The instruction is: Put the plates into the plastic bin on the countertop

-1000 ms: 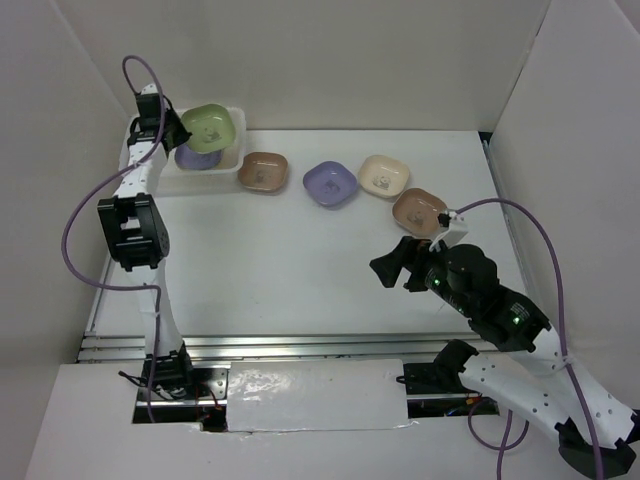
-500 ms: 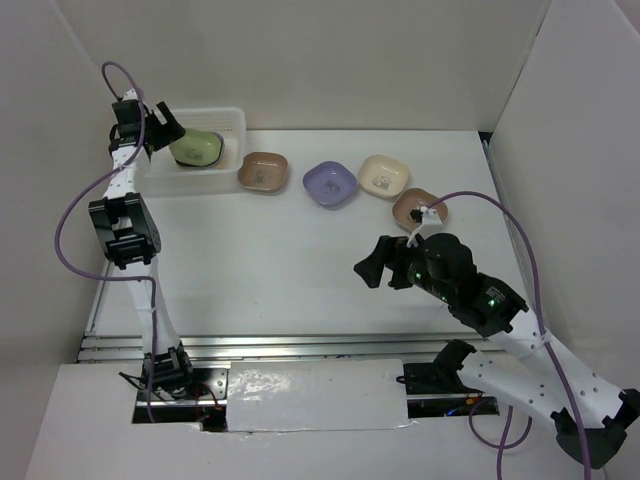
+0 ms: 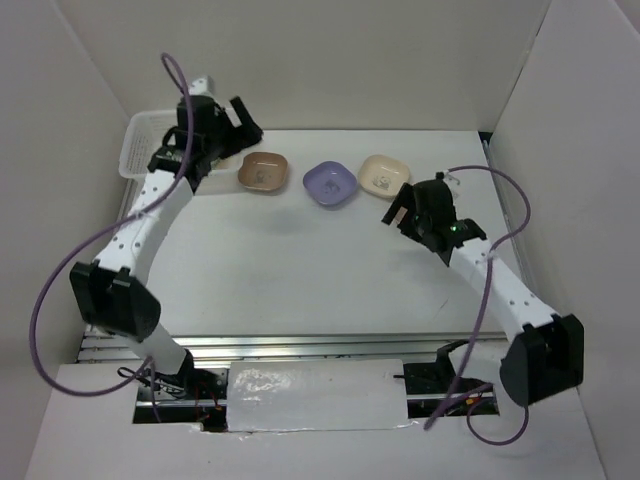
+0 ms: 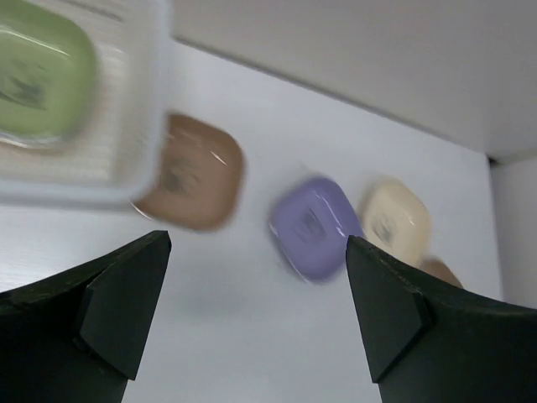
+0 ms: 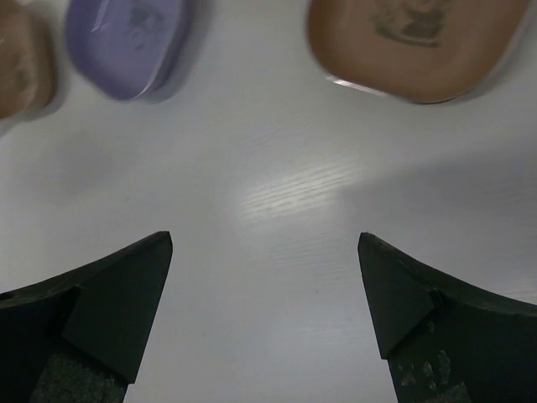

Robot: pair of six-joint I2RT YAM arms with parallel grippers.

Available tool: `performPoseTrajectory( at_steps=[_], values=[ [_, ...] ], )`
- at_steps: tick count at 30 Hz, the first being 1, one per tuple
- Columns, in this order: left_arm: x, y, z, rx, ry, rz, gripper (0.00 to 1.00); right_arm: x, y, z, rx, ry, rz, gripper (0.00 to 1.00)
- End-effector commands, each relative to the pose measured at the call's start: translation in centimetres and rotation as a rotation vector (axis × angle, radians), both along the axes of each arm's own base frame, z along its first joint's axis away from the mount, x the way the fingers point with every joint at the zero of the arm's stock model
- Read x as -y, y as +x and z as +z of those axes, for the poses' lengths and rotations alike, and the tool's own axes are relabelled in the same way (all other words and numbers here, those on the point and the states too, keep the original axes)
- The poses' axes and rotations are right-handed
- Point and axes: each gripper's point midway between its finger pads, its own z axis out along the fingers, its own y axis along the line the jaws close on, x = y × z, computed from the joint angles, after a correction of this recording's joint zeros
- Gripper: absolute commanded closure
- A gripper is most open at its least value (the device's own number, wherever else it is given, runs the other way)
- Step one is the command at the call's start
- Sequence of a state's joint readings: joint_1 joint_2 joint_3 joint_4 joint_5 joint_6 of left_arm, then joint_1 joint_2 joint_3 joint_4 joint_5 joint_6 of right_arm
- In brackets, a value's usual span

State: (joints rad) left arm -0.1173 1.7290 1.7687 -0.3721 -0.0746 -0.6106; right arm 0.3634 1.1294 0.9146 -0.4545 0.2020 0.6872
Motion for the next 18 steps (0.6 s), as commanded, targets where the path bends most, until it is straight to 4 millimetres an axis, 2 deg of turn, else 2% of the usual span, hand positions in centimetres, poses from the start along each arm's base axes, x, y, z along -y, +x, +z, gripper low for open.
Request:
performPoseTrajectory(
  at_steps=[1, 2, 3, 4, 5, 6, 7, 8, 9, 11, 12, 16, 18],
  values=[
    [4.8, -7.4, -3.6, -0.143, -0.007, -0.041, 0.01, 4.9, 4.6, 1.2, 0.021, -0.036, -0.184, 0.00],
    [7.2, -9.9, -6.0, -0.195, 0.006, -0.098, 0.01, 7.0, 5.9, 1.4, 0.008, -0.035, -0.246, 0.00],
    [8.3, -11.0, -6.0, -0.187, 0.009, -0.137, 0.01, 8.0, 6.5, 0.7, -0.022, -0.044, -0.274, 0.00],
    [8.6, -12.7, -5.4, -0.176, 0.013, -0.143, 0.01, 8.4, 7.1, -1.7, -0.098, -0.053, -0.280, 0.00],
    [10.2, -14.6, -7.1, -0.208, 0.041, -0.199, 0.01, 9.9, 7.9, -1.9, -0.110, -0.057, -0.328, 0.00],
    [10.8, -15.5, -7.1, -0.205, 0.051, -0.222, 0.01, 10.7, 8.4, -3.7, -0.158, -0.071, -0.352, 0.00],
    [10.5, -16.6, -7.1, -0.211, 0.069, -0.212, 0.01, 11.1, 8.8, -4.2, -0.172, -0.060, -0.361, 0.00],
    [11.6, -18.1, -7.8, -0.229, 0.085, -0.251, 0.01, 11.5, 9.1, -5.0, -0.187, -0.055, -0.375, 0.00],
    [11.8, -18.6, -8.1, -0.230, 0.108, -0.270, 0.01, 12.3, 9.4, -6.9, -0.232, -0.058, -0.393, 0.01],
    [12.3, -20.3, -8.7, -0.249, 0.147, -0.292, 0.01, 13.4, 9.9, -8.3, -0.274, -0.037, -0.412, 0.03],
    [12.3, -20.8, -9.0, -0.257, 0.162, -0.296, 0.01, 13.6, 9.8, -10.1, -0.320, -0.041, -0.417, 0.04],
    [12.2, -22.4, -10.3, -0.284, 0.191, -0.304, 0.01, 14.2, 9.2, -13.2, -0.391, -0.035, -0.435, 0.12],
    [12.0, -22.8, -10.7, -0.291, 0.199, -0.309, 0.01, 14.1, 8.9, -14.2, -0.408, -0.014, -0.422, 0.22]
  ],
)
